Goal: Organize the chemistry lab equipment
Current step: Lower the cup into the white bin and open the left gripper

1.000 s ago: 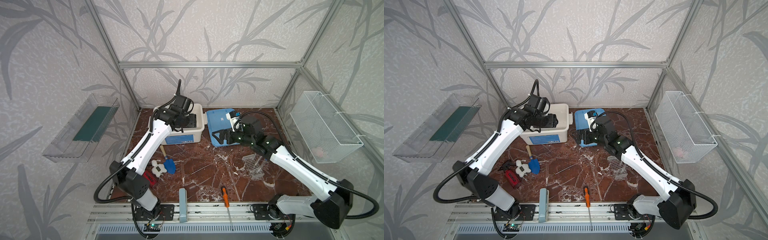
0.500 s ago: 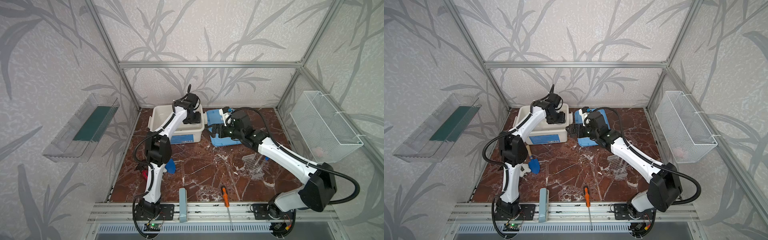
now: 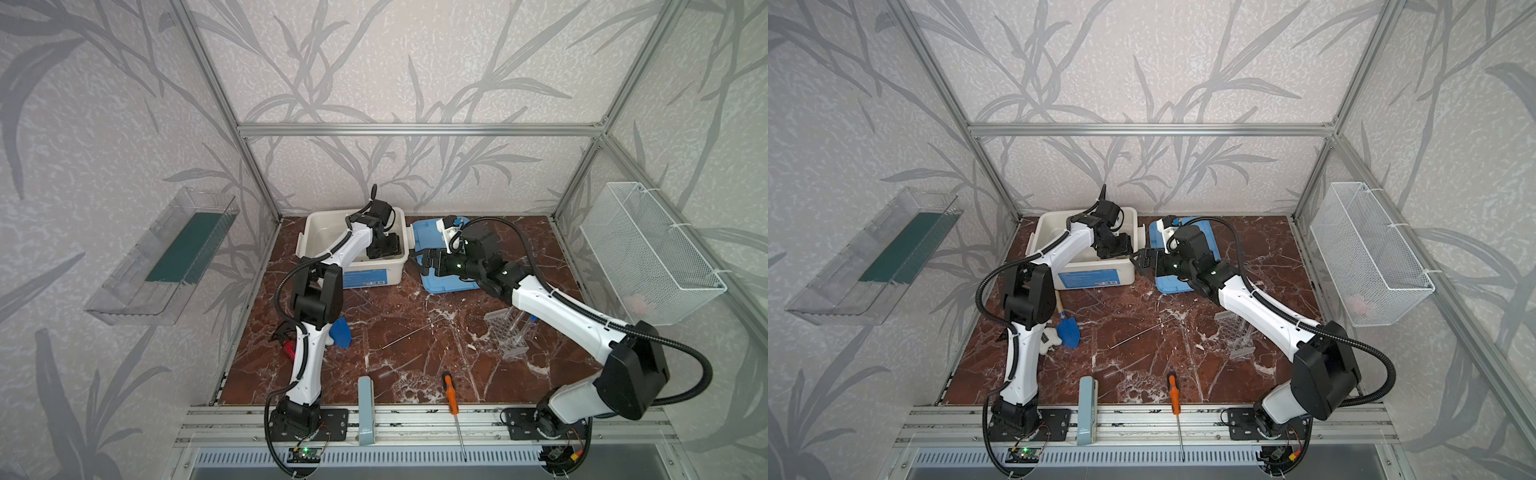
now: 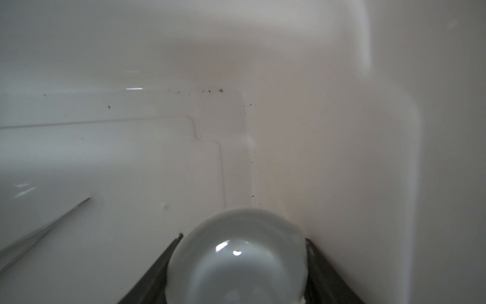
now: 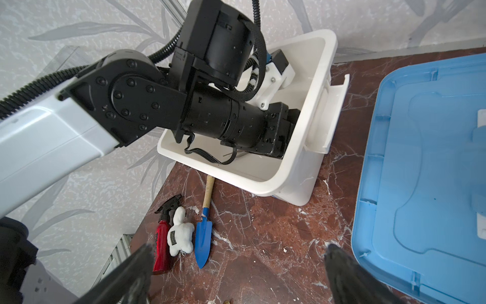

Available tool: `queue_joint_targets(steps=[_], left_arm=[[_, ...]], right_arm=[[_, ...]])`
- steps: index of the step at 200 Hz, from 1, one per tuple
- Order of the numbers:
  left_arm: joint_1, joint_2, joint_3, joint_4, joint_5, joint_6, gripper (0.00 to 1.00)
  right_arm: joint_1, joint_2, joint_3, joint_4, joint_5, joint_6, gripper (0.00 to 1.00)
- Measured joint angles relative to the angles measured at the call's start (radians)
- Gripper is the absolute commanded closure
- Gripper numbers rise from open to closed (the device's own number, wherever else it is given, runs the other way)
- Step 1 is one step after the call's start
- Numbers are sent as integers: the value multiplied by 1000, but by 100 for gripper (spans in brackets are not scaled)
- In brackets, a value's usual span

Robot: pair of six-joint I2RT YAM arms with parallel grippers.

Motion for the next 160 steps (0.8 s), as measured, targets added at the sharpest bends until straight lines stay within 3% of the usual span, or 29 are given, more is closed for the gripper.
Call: queue_joint_targets(steps=[102, 160], left_arm=[[6, 61, -76, 106, 7, -18, 59], [11, 63, -82, 125, 3, -18, 45]], right_arm=[[-5, 32, -5, 3, -20, 12, 1], [-5, 37, -5, 2, -20, 18, 1]])
